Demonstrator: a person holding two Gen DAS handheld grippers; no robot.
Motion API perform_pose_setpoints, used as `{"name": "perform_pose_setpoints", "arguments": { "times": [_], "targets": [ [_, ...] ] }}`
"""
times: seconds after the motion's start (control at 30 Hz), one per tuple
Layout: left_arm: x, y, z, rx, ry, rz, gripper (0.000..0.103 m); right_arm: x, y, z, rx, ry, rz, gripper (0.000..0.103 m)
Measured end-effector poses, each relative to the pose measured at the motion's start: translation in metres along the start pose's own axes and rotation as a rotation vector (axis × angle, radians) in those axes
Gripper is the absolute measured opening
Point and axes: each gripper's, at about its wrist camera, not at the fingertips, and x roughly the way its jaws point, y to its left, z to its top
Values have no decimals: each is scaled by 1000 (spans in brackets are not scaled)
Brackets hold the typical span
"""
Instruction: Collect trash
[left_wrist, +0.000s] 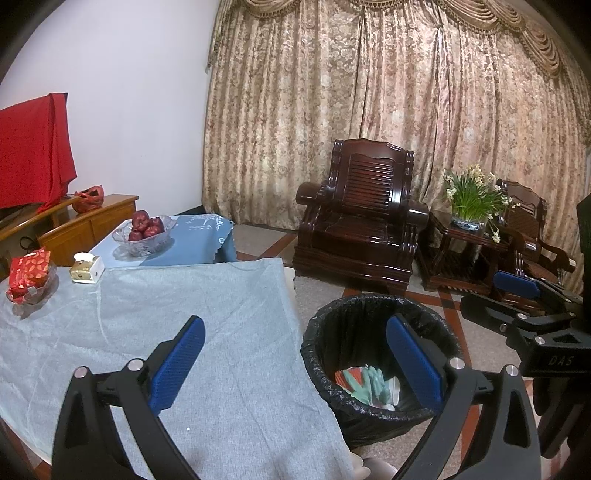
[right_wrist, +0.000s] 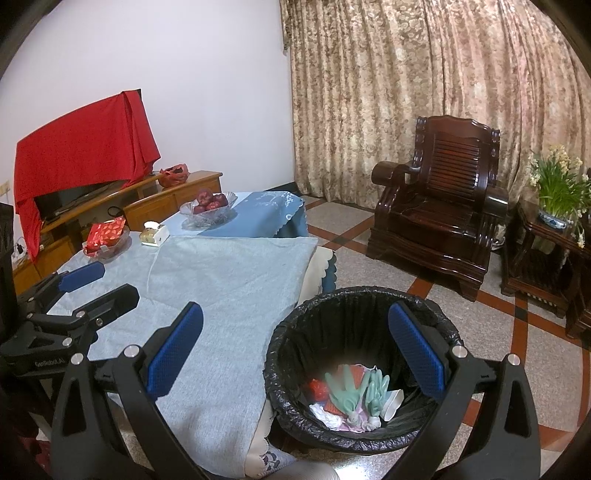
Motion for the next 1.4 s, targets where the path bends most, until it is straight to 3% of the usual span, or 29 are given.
{"name": "perform_pose_setpoints", "arguments": {
  "times": [1.4],
  "targets": [
    [-4,-3,2,-2,7,1,97,2,2,-2,1,8,2,98]
  ]
}}
